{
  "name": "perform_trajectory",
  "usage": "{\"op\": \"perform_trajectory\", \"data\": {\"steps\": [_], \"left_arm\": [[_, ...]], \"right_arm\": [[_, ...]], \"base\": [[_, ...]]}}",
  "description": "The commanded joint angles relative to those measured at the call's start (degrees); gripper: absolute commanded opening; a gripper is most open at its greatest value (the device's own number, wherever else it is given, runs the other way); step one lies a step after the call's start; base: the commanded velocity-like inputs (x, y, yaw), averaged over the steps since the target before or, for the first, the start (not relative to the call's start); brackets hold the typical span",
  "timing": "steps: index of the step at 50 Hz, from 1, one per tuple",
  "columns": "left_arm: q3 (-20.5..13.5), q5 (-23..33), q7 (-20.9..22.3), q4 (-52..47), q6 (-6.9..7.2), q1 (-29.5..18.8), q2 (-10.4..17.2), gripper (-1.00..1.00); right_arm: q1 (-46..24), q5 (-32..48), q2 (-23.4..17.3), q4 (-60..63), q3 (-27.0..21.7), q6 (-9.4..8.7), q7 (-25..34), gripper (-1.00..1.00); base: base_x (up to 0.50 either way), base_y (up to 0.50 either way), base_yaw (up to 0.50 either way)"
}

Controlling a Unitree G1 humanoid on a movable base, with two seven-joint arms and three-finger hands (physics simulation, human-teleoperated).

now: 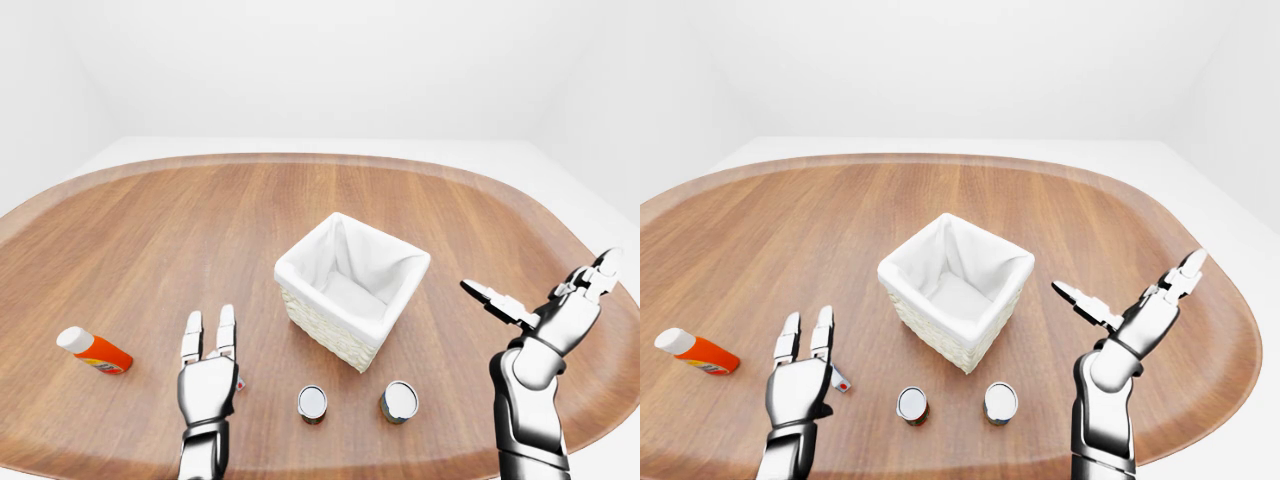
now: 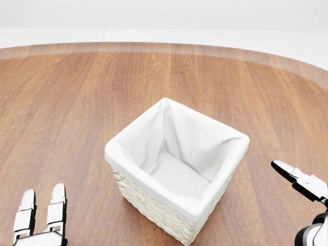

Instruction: Pick up the alphabet soup and the cream cheese box, and put them in the basket.

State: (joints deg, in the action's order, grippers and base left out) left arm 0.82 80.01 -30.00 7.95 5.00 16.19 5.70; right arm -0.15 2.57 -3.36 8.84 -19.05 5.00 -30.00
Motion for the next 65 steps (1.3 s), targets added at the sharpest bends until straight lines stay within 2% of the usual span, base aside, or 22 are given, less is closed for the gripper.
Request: {"op": "perform_trajectory", "data": {"steps": [1, 19, 21, 32, 41, 54, 65], "left_arm": [[3.33, -2.22, 0.0, 14.87, 0.0, -6.79, 1.1, 1.0], [4.17, -5.58, 0.0, 22.74, 0.0, -10.42, 2.71, 1.0], [4.06, -6.02, 0.0, 26.88, 0.0, -12.58, 2.57, 1.0], [4.75, -8.86, 0.0, 36.87, 0.0, -17.21, 2.92, 1.0], [5.0, -10.57, 0.0, 39.69, 0.0, -18.44, 3.56, 1.0], [5.3, -13.33, 0.0, 50.47, 0.0, -22.67, 4.35, 1.0], [6.02, -13.77, 0.0, 50.35, 0.0, -21.95, 4.91, 1.0]], "right_arm": [[-0.09, 0.02, -0.09, -0.32, 0.03, 0.0, 0.0, 1.0], [-0.04, 0.09, -0.04, -0.19, 0.08, 0.0, 0.0, 1.0], [-0.01, 0.08, -0.04, -0.13, 0.06, 0.0, 0.0, 1.0], [0.12, 0.16, 0.07, 0.48, 0.06, 0.0, 0.0, 1.0], [-0.05, 0.19, -0.06, -0.59, 0.05, 0.0, 0.0, 1.0], [0.12, 0.34, 0.06, 0.13, 0.05, 0.0, 0.0, 1.0], [-0.1, 0.38, -0.06, -0.51, 0.12, 0.0, 0.0, 1.0]], "base": [[0.0, 0.0, 0.0], [0.0, 0.0, 0.0], [0.0, 0.0, 0.0], [0.0, 0.0, 0.0], [0.0, 0.0, 0.0], [0.0, 0.0, 0.0], [0.0, 0.0, 0.0]]}}
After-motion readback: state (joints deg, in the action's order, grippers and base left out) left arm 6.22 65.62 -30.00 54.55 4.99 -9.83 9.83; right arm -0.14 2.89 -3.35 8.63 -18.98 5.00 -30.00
